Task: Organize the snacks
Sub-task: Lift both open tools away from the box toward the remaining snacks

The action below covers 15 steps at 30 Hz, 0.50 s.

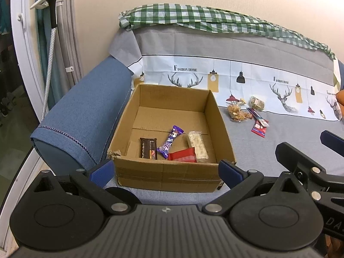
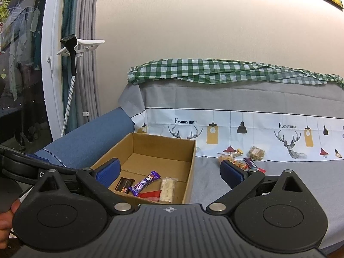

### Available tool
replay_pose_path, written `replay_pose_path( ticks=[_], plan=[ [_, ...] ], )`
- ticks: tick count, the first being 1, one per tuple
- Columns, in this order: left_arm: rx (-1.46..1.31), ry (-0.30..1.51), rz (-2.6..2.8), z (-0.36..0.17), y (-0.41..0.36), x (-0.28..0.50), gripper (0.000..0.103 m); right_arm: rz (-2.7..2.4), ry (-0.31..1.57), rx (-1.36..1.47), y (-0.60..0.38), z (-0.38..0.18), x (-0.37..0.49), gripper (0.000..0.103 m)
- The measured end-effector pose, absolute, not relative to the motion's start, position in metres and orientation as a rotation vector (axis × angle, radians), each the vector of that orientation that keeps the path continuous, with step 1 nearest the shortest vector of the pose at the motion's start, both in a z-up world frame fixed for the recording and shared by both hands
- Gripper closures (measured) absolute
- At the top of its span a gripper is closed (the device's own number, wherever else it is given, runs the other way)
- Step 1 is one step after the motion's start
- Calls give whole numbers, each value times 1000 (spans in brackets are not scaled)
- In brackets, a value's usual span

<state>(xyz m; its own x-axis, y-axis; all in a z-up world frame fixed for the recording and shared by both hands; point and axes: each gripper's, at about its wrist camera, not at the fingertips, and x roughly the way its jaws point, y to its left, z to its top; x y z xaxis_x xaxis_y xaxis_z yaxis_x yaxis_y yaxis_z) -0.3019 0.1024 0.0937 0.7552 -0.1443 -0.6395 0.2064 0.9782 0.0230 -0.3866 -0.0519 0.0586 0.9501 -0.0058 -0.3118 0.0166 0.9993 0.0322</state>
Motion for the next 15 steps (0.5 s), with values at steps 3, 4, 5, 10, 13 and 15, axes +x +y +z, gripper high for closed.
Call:
replay_pose_path(
  ticks=[3,4,5,10,13,15],
  plan=[
    [97,695,-193,93,102,-300,0,-13,324,41,-52,59,-385,4],
    [98,697,-194,92,102,-300,0,-14,326,43,-53,59,-385,4],
    [98,698,-195,92,102,-298,0,-15,329,46,-53,58,-384,4],
    [101,703,-205,91,100,-294,0,-23,336,56,-55,57,-380,4],
    [102,714,-227,90,94,-289,0,-34,339,55,-57,56,-380,4],
    [115,719,-247,90,86,-284,0,-47,338,57,-58,56,-380,4]
  ],
)
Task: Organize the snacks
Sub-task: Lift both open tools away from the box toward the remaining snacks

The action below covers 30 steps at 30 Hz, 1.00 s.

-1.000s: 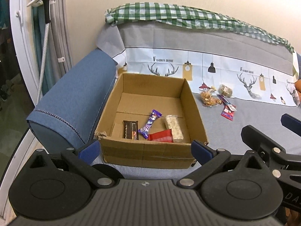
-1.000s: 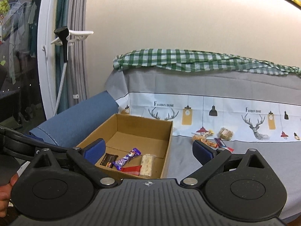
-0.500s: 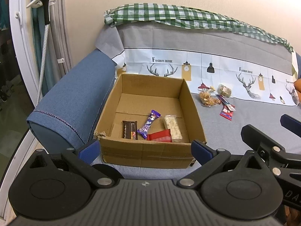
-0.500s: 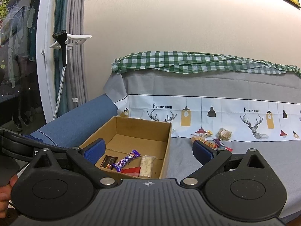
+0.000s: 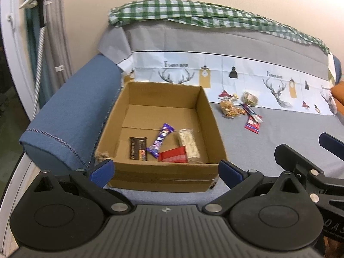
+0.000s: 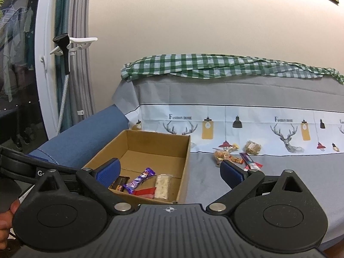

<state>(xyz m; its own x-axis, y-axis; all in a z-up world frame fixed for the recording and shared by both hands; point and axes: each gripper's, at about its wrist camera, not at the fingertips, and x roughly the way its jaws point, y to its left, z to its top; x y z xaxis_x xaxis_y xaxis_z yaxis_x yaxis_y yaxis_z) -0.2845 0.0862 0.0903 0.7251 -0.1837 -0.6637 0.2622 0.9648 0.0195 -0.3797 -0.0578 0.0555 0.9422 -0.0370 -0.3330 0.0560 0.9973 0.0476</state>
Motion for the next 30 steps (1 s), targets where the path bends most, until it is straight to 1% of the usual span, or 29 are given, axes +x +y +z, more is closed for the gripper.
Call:
replay_pose_path(
  ticks=[8,16,23,30],
  plan=[
    [173,761,-319,83,40,-260,0,-149,346,124,-95,46,-377,4],
    [173,830,-368,80,-22,-210,0,-252,364,207,-154,34,-360,4],
    [176,893,-399,70,-92,-147,0,-357,371,260,-220,16,-323,4],
    [180,990,-363,28,-162,-63,0,-437,397,299,-286,-14,-264,4]
  ],
)
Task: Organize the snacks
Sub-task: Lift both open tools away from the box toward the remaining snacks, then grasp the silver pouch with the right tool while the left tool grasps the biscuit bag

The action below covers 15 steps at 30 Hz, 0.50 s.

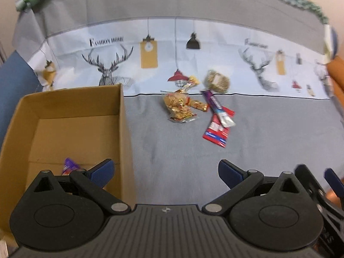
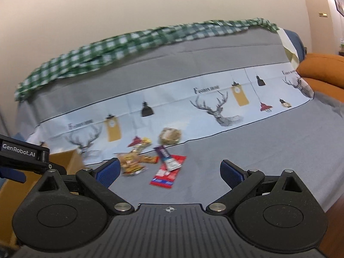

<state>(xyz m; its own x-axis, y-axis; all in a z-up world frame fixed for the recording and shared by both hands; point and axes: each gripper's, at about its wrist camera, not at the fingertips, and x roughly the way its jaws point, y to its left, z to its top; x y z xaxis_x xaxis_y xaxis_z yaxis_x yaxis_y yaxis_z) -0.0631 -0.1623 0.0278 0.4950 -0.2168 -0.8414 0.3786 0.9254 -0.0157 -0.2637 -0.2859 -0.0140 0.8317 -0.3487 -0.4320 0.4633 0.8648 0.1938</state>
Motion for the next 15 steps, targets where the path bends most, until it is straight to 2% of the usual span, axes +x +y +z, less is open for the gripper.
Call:
replay_pose_path(
  ticks=[7,11,15],
  plan=[
    [65,1160,-330,-45,-216,40,0,-447,414,293,-335,-64,-182,4],
    [90,1143,-301,-83,-239,83,0,-431,440,268,-356,-107,-128,4],
    [98,1204,-283,-115,-254,123,0,-424,544,303,-374,-154,-76,4]
  ],
)
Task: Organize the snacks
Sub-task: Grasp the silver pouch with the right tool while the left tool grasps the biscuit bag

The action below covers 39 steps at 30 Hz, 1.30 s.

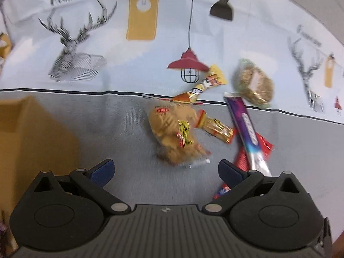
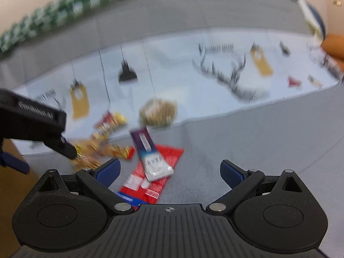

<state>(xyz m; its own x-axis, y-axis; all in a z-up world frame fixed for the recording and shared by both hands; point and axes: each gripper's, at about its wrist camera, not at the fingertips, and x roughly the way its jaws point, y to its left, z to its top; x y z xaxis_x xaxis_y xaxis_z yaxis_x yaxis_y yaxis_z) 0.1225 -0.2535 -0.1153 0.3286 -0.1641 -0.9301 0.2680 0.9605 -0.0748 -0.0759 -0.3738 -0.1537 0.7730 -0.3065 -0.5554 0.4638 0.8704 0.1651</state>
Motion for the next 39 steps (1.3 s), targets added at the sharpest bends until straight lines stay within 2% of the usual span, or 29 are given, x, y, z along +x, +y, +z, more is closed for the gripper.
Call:
replay_pose_path(
  ticks=[7,13,23,33,36,37,38,39],
  plan=[
    [155,1226,-254,-151,-267,156,0,-434,574,272,-389,-189,-11,4],
    [183,1242,-269,-169,-271,163,0,-417,559,227,-393,-188,6,4],
    [216,1208,-277,-173,-266,165,0,-393,528,87,-373,-192,14,6],
    [218,1173,-284,-171,-263,167,0,-402,565,156,-383,-200,17,10],
    [216,1174,-284,-170,-261,167,1,-402,564,153,-382,-200,17,18],
    [215,1163,-279,-169,-260,166,7,-399,566,146,-381,-201,18,27],
    [212,1136,-276,-166,-259,164,23,-398,569,138,-380,-201,18,42],
    [217,1090,-287,-162,-259,161,36,-390,573,132,-379,-201,19,52]
  ],
)
